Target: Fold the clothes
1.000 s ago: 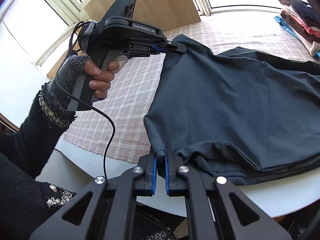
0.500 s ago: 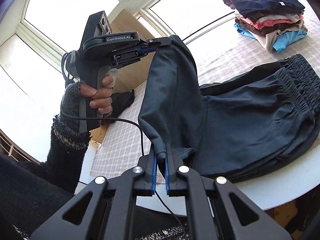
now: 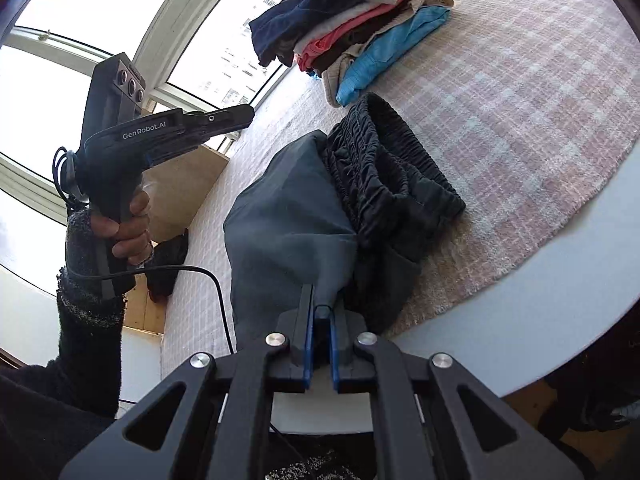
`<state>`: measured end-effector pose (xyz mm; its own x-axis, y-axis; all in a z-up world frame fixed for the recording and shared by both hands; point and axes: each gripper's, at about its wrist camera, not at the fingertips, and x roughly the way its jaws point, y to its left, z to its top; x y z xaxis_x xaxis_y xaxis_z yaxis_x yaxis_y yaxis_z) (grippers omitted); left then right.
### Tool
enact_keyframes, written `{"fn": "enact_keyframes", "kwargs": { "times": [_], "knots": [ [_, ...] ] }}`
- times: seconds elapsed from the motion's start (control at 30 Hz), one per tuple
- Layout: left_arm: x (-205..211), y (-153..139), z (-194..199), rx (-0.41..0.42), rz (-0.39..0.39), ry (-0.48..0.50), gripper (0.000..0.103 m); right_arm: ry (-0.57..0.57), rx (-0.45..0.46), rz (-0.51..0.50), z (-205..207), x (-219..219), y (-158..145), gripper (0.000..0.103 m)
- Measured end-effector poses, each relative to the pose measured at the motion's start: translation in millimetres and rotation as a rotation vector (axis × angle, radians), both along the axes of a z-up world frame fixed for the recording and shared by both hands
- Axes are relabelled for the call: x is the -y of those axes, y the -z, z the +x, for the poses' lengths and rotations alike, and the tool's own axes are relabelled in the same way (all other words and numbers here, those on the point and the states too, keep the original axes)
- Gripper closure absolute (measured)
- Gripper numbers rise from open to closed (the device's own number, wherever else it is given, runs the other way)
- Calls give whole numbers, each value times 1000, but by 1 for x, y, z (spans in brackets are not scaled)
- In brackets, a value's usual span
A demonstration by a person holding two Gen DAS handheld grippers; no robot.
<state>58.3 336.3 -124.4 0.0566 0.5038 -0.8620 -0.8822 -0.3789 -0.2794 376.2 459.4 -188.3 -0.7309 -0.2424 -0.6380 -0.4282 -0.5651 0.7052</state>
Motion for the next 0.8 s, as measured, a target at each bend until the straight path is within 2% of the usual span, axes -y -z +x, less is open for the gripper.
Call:
{"fn": "enact_keyframes", "kwargs": {
  "times": [0.07,0.17,0.23,0.27,0.33,0.43,0.53,0.63,0.7,0.8],
  "knots": [
    [-7,11,3,-1,-39,2,88,-4,40,-42,4,-1,16,97],
    [-18,29,7,-1,-97,5,87,6,34,-74,9,-5,21,97],
    [-25,40,9,-2,-136,7,87,16,9,-41,18,-8,6,97],
    [-27,44,13,-1,-141,14,87,10,28,-11,19,-7,1,97],
    [-30,50,21,10,-146,31,87,-49,128,39,14,-3,1,95],
    [-20,53,39,17,-151,57,87,-80,226,121,12,-7,-16,84],
    [3,51,61,-20,-145,80,84,-56,191,221,11,-27,-58,68],
    [26,50,83,-52,-128,92,84,-90,104,288,-29,-47,-83,55],
    [35,54,94,-37,-110,87,84,-155,71,322,-75,-56,-86,54],
    [49,61,111,-13,-83,78,84,-267,119,353,-150,-58,-71,54]
  ]
}}
